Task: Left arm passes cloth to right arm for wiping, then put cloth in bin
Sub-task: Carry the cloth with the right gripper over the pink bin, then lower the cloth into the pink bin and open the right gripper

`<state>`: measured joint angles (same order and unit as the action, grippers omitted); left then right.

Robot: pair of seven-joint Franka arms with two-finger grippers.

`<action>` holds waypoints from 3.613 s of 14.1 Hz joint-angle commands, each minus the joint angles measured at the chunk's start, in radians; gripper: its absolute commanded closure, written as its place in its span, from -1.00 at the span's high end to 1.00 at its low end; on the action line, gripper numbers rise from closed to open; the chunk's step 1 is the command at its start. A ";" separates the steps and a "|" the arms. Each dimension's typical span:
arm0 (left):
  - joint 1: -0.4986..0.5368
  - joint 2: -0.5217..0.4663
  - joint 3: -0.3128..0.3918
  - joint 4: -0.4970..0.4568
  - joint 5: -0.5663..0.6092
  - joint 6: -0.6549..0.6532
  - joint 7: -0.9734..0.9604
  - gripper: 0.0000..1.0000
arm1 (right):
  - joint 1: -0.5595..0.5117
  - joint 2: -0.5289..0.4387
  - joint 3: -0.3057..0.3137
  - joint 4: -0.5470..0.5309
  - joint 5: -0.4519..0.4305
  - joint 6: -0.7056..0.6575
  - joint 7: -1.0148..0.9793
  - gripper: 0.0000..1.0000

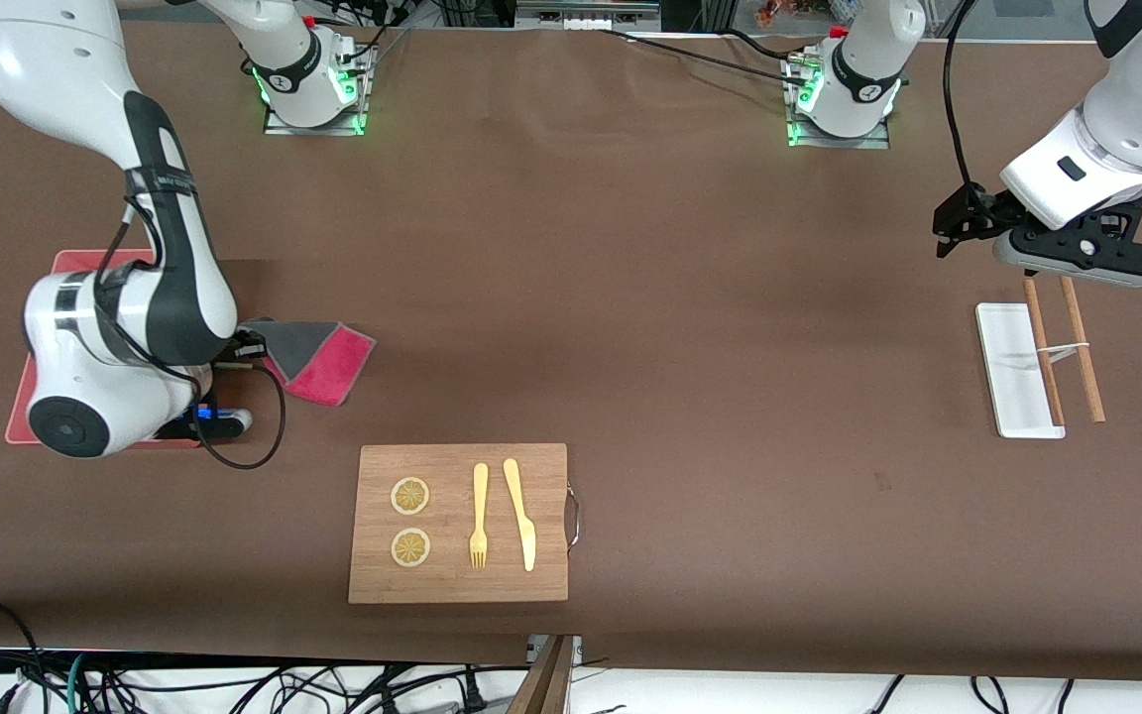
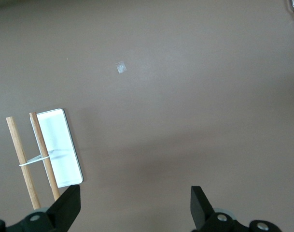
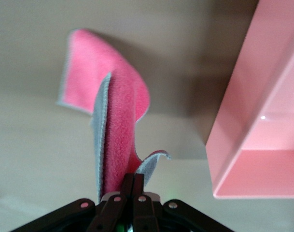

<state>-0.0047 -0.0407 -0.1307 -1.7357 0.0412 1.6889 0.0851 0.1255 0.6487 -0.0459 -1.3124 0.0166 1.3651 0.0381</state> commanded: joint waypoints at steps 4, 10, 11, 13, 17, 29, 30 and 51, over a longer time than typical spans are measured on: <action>0.002 -0.007 0.000 0.008 -0.012 -0.018 0.002 1.00 | -0.006 -0.040 0.006 0.158 -0.018 -0.205 -0.020 -1.00; 0.002 -0.007 0.000 0.008 -0.012 -0.018 0.002 1.00 | -0.059 -0.119 -0.008 0.211 -0.074 -0.320 -0.116 -1.00; 0.000 -0.007 0.000 0.008 -0.012 -0.018 0.002 1.00 | -0.064 -0.124 -0.020 0.211 -0.116 -0.322 -0.176 -1.00; 0.002 -0.007 0.000 0.008 -0.012 -0.018 0.002 1.00 | -0.073 -0.136 -0.092 0.208 -0.147 -0.327 -0.300 -1.00; 0.002 -0.007 0.000 0.008 -0.012 -0.018 0.002 1.00 | -0.093 -0.135 -0.232 0.179 -0.150 -0.304 -0.481 -1.00; 0.006 -0.005 0.002 0.011 -0.012 -0.034 0.002 1.00 | -0.115 -0.113 -0.290 -0.152 -0.130 0.155 -0.527 -1.00; 0.008 -0.005 0.002 0.010 -0.012 -0.034 0.002 1.00 | -0.115 -0.107 -0.290 -0.183 -0.127 0.202 -0.527 -1.00; 0.011 -0.007 0.002 0.010 -0.012 -0.037 0.004 1.00 | -0.107 -0.072 -0.278 -0.323 0.008 0.511 -0.515 1.00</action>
<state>-0.0003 -0.0409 -0.1281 -1.7353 0.0412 1.6693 0.0851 0.0181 0.6103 -0.3241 -1.6496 0.0114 1.8835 -0.4690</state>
